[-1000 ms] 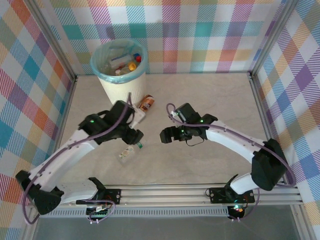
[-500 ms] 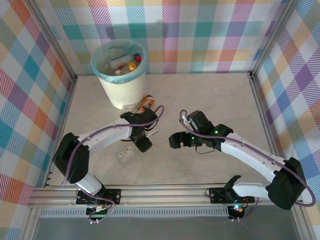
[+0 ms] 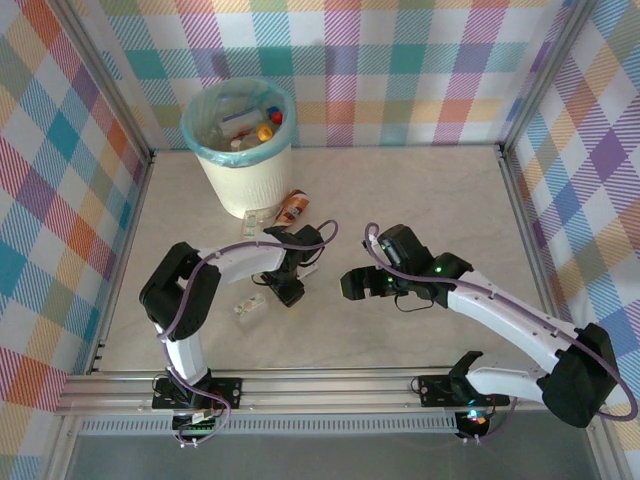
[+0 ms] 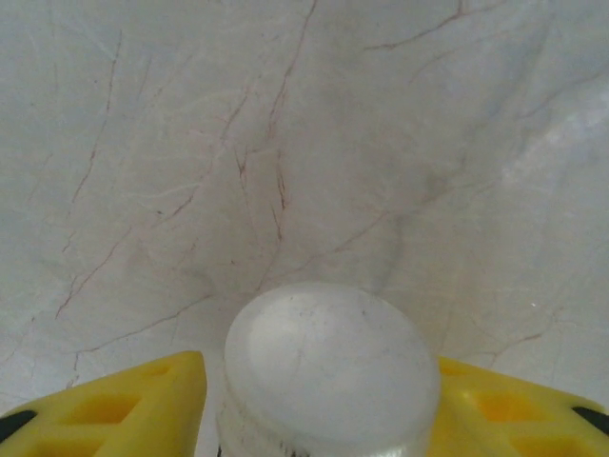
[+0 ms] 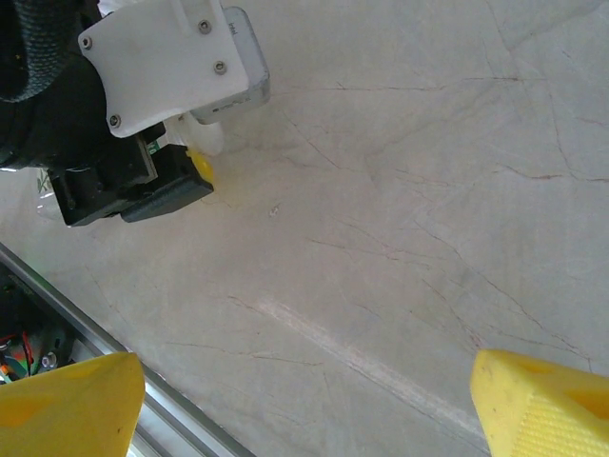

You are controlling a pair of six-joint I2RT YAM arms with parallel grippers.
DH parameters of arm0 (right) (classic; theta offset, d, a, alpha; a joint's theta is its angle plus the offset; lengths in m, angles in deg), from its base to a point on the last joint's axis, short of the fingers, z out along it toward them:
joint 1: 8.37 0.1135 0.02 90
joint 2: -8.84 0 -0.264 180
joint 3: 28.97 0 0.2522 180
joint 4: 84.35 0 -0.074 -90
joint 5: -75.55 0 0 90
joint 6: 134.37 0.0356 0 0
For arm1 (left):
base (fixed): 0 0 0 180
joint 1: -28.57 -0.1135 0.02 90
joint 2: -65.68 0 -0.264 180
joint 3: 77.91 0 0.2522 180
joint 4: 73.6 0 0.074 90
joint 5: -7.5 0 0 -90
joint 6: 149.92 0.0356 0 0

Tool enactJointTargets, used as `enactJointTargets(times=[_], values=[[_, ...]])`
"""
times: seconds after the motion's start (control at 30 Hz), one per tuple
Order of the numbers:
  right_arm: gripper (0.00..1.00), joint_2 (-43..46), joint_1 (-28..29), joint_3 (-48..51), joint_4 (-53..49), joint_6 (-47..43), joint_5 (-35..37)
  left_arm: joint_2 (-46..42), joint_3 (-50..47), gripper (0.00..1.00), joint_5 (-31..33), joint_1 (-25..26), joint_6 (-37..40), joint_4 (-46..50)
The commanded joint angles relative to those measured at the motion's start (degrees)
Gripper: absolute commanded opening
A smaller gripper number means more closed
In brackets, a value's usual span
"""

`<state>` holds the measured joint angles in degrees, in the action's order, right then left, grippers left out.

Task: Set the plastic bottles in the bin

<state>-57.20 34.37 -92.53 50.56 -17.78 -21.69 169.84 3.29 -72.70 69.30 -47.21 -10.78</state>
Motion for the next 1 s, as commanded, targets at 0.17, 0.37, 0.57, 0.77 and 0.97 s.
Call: enactJointTargets(times=[0.17,0.37,0.57,0.77,0.97], values=[[0.89,0.04,0.06,0.51,0.73,0.21,0.57,1.20,2.37,0.40,1.23,-1.12,-0.49,0.12],[0.89,-0.47,0.05,-0.56,0.94,0.03,0.70,-2.68,4.36,0.31,0.22,-2.05,-0.23,2.18],[0.89,-1.42,0.05,-5.93,-0.53,-1.11,0.79,-11.26,11.96,0.11,-5.65,-2.89,0.58,7.99],[0.88,-1.80,0.05,-12.62,0.63,-1.69,0.94,-21.57,25.54,0.00,-9.42,-3.63,-0.45,10.18],[0.87,-3.89,0.06,-19.77,6.39,-3.41,1.62,-22.98,42.16,0.00,-1.23,-6.56,-1.55,7.07]])
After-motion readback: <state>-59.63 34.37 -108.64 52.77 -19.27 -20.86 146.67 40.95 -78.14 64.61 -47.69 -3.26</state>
